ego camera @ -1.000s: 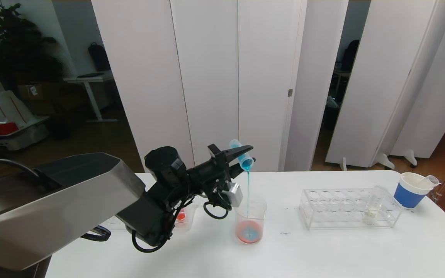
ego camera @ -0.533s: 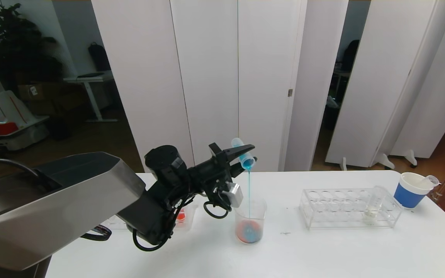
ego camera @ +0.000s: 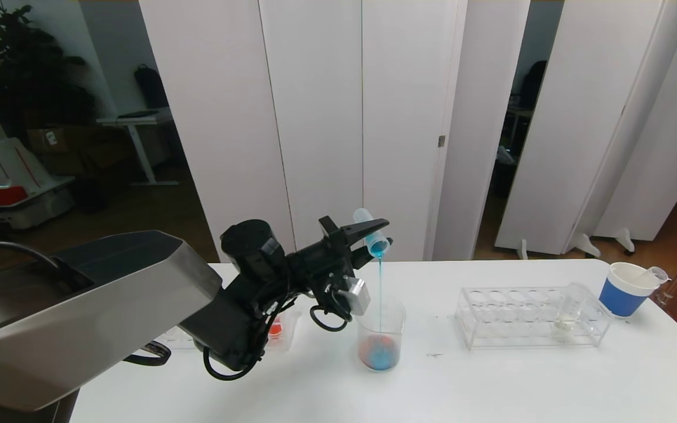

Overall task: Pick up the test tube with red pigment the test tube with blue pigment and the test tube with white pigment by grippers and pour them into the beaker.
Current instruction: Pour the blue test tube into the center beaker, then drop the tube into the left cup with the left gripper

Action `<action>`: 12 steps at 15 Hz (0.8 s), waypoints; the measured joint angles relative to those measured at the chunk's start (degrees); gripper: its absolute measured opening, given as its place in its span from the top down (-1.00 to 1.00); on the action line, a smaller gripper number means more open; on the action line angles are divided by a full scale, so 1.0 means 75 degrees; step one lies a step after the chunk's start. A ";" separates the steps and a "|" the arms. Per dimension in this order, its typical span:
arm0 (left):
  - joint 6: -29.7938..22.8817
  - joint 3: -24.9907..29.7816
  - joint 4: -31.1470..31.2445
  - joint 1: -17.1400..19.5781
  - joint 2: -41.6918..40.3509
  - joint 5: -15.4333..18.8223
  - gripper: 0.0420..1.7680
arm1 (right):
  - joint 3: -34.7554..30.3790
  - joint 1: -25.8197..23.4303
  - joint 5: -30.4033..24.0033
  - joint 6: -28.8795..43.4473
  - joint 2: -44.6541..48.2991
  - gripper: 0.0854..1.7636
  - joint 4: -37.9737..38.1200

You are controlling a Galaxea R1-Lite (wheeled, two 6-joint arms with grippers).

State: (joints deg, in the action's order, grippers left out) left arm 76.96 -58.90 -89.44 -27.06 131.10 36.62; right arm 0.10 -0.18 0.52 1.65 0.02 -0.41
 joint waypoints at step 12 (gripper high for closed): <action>0.0312 -0.0190 0.0003 0.0033 0.0036 0.0000 0.36 | -0.0003 0.0000 -0.0002 -0.0003 0.0000 -0.98 0.0000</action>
State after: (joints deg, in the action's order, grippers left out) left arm 79.30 -60.33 -89.42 -26.82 131.37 36.62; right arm 0.07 -0.18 0.51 1.62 0.02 -0.41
